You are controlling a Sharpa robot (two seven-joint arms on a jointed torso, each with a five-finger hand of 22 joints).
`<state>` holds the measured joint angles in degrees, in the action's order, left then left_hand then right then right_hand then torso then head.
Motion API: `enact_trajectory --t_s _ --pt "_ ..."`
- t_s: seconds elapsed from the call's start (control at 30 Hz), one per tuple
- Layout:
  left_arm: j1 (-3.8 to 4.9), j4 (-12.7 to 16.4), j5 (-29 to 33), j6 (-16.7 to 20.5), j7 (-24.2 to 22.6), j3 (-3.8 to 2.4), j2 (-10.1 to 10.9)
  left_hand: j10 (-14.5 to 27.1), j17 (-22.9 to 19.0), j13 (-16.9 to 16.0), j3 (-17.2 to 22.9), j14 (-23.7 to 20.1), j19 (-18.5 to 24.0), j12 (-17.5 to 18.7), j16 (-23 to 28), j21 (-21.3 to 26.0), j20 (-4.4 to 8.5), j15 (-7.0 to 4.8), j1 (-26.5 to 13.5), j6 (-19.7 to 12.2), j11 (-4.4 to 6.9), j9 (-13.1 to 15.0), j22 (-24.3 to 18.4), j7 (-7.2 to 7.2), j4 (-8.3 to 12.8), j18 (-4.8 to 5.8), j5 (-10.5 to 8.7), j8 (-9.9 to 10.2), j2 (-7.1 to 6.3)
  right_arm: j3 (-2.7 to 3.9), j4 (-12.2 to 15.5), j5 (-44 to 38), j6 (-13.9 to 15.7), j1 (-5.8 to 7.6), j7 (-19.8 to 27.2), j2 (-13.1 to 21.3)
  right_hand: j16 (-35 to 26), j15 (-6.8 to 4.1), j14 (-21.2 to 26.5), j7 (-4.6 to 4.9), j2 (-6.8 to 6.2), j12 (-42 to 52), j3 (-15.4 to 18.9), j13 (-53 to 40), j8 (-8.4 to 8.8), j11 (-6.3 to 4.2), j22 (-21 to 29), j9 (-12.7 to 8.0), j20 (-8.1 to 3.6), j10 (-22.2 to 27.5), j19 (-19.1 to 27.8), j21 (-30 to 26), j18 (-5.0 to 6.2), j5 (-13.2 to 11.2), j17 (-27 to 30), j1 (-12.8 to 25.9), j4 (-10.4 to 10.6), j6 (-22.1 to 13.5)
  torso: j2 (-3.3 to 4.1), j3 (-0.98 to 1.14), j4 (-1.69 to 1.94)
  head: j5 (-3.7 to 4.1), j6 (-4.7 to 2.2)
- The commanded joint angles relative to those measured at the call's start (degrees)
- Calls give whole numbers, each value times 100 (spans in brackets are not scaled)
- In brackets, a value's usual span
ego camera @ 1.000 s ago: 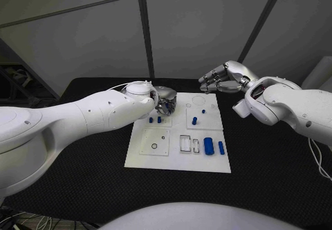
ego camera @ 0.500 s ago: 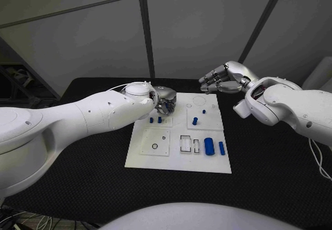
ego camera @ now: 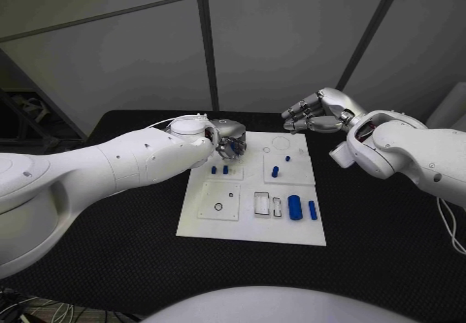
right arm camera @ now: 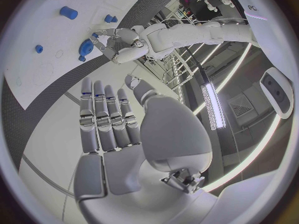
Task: Assemble the parts on the task board
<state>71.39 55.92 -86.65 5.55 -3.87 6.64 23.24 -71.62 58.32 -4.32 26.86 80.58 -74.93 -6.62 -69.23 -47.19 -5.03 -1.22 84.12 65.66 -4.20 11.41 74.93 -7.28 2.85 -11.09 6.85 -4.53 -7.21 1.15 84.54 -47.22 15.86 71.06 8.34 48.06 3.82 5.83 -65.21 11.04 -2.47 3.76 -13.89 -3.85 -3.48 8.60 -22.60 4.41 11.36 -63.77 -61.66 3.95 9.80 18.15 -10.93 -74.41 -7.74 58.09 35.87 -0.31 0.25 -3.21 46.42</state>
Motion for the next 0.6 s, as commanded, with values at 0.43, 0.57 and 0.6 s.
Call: enact_trajectory --t_s 0.43,0.57,0.6 --pt "16 240 102 149 10 -213 226 -110 -36 -23 -57 42 -61 -31 -19 -32 1 16 -72 43 78 -7 544 -10 1 376 46 -28 39 5 6 -6 -19 12 69 20 -22 26 -9 -11 7 -4 -13 9 -18 -18 5 -6 5 30 -36 -25 29 36 6 -33 34 4 -1 2 -11 -73 -24" --pt "16 372 161 -40 106 -305 476 -107 -64 -22 -65 36 -53 -28 -2 -13 1 17 -88 46 77 -10 538 -10 -4 373 37 -26 42 4 -8 -6 -22 12 70 31 -22 26 -9 -11 7 -4 -13 9 -18 -18 5 -6 5 30 -36 -25 29 36 6 -33 34 4 4 -1 -11 -89 -29" --pt "16 392 172 -77 121 -318 523 -107 -64 -22 -65 36 -53 -28 -2 -13 1 17 -88 46 77 -10 538 -10 -4 373 37 -26 42 4 -11 -6 -23 12 71 32 -22 26 -9 -11 7 -4 -13 9 -18 -18 5 -6 5 30 -36 -25 29 36 6 -33 34 4 7 -3 -8 -87 -30"
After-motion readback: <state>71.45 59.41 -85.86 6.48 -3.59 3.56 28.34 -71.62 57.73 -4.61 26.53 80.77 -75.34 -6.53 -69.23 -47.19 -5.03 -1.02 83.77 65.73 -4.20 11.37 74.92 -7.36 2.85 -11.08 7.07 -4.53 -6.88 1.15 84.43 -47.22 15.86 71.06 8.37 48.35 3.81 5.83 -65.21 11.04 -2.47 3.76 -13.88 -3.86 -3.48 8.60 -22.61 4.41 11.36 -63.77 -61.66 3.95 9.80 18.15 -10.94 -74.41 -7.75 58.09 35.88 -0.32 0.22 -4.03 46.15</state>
